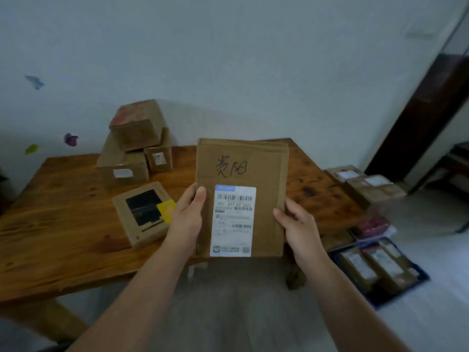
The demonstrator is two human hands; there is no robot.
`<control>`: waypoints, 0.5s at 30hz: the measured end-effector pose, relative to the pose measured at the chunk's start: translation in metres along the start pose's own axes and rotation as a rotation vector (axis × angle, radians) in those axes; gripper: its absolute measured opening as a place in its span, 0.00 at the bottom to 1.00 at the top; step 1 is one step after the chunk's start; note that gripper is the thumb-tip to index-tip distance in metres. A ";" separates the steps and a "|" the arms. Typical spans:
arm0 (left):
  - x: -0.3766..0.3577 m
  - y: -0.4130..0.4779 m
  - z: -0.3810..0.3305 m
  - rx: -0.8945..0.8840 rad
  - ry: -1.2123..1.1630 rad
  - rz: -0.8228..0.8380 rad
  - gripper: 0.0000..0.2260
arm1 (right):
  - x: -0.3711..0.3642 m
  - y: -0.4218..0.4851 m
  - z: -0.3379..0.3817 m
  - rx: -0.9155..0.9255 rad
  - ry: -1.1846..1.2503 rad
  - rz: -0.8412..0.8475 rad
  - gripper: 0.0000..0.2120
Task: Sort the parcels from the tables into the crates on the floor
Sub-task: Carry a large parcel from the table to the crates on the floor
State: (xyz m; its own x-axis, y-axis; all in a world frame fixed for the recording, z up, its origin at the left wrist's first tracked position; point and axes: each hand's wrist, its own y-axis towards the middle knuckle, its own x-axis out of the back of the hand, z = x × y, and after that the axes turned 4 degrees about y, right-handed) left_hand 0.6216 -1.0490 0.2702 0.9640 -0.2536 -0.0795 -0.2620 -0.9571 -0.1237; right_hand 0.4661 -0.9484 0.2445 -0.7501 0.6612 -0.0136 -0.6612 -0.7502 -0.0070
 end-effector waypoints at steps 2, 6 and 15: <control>-0.037 -0.017 0.008 0.014 0.002 0.059 0.11 | 0.044 -0.012 -0.001 -0.004 0.007 -0.069 0.16; -0.097 -0.039 0.017 0.044 0.020 0.180 0.09 | 0.109 -0.025 -0.006 -0.008 0.012 -0.182 0.17; -0.213 -0.022 0.039 0.034 0.089 0.356 0.10 | 0.208 0.020 -0.023 -0.020 -0.049 -0.331 0.17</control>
State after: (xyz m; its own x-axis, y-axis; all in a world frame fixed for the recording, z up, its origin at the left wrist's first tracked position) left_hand 0.4205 -0.9683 0.2508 0.8119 -0.5827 -0.0369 -0.5817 -0.8018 -0.1370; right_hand 0.2971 -0.8257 0.2187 -0.4945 0.8682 0.0405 -0.8692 -0.4940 -0.0224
